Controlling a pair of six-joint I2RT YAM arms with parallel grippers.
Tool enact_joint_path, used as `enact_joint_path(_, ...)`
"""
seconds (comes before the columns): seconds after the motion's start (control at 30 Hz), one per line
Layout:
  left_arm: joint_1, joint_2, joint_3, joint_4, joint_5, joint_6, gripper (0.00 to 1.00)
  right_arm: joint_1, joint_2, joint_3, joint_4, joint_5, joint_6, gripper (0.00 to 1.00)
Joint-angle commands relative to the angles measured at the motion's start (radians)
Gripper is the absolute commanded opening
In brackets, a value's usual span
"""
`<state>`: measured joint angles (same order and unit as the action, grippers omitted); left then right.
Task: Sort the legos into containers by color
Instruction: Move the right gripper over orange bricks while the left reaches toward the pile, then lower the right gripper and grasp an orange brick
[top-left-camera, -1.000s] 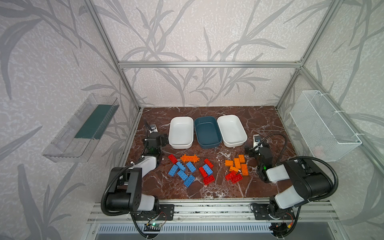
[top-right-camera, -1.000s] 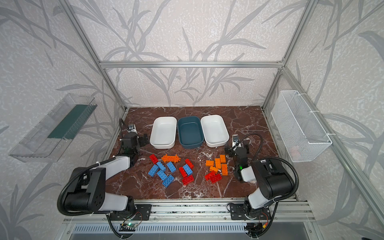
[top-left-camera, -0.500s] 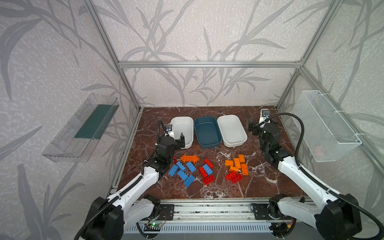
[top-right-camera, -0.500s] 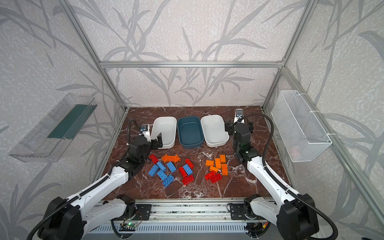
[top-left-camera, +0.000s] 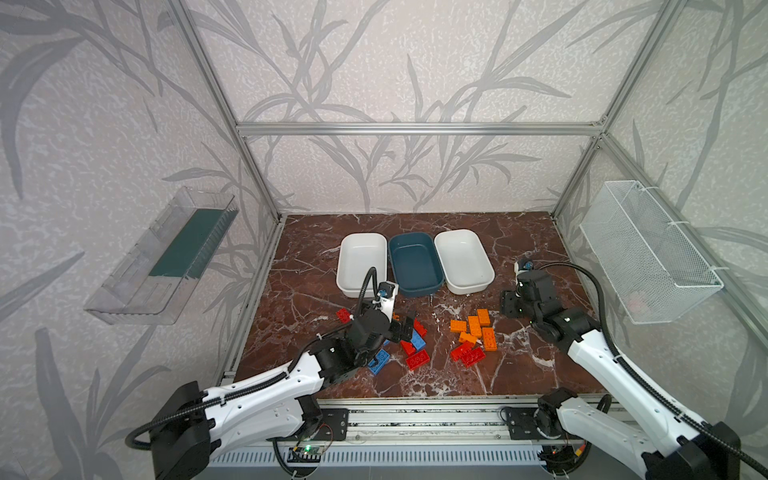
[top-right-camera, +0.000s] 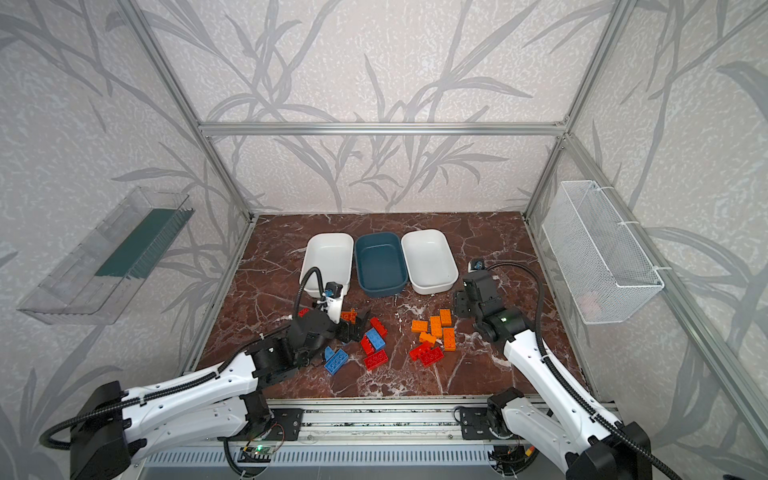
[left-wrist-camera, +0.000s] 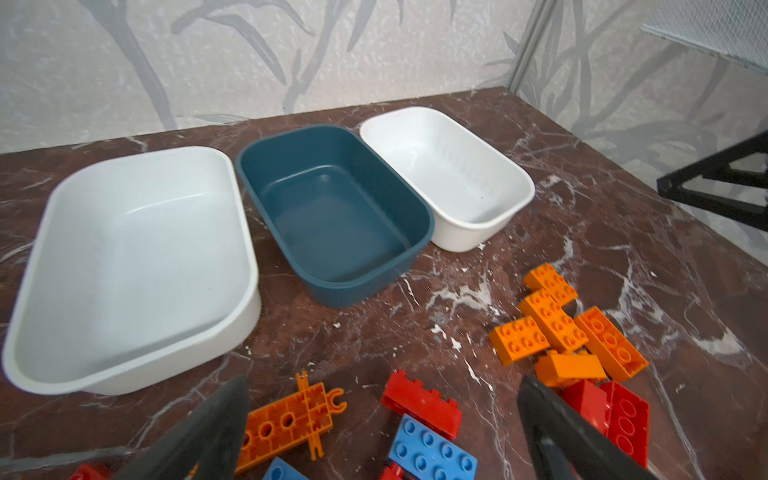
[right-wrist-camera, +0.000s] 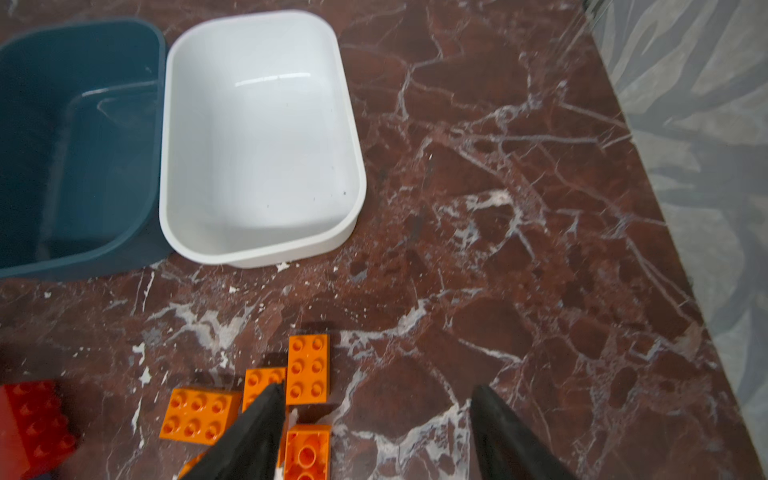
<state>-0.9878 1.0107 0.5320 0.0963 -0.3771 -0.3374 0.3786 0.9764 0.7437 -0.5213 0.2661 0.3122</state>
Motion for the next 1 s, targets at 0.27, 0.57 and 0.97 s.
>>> enact_joint_path(0.27, -0.078, 0.056, 0.025, -0.039, -0.078, -0.054, 0.99, 0.010, 0.172, -0.072, 0.033, -0.222, 0.092, 0.61)
enact_joint_path(0.57, -0.078, -0.050, -0.009, -0.080, -0.099, -0.051, 0.99, 0.011, 0.290, -0.053, 0.073, -0.225, 0.094, 0.59)
enact_joint_path(0.97, -0.078, -0.107, -0.027, -0.121, -0.143, -0.043, 0.99, 0.012, 0.485, 0.046, 0.042, -0.202, 0.085, 0.55)
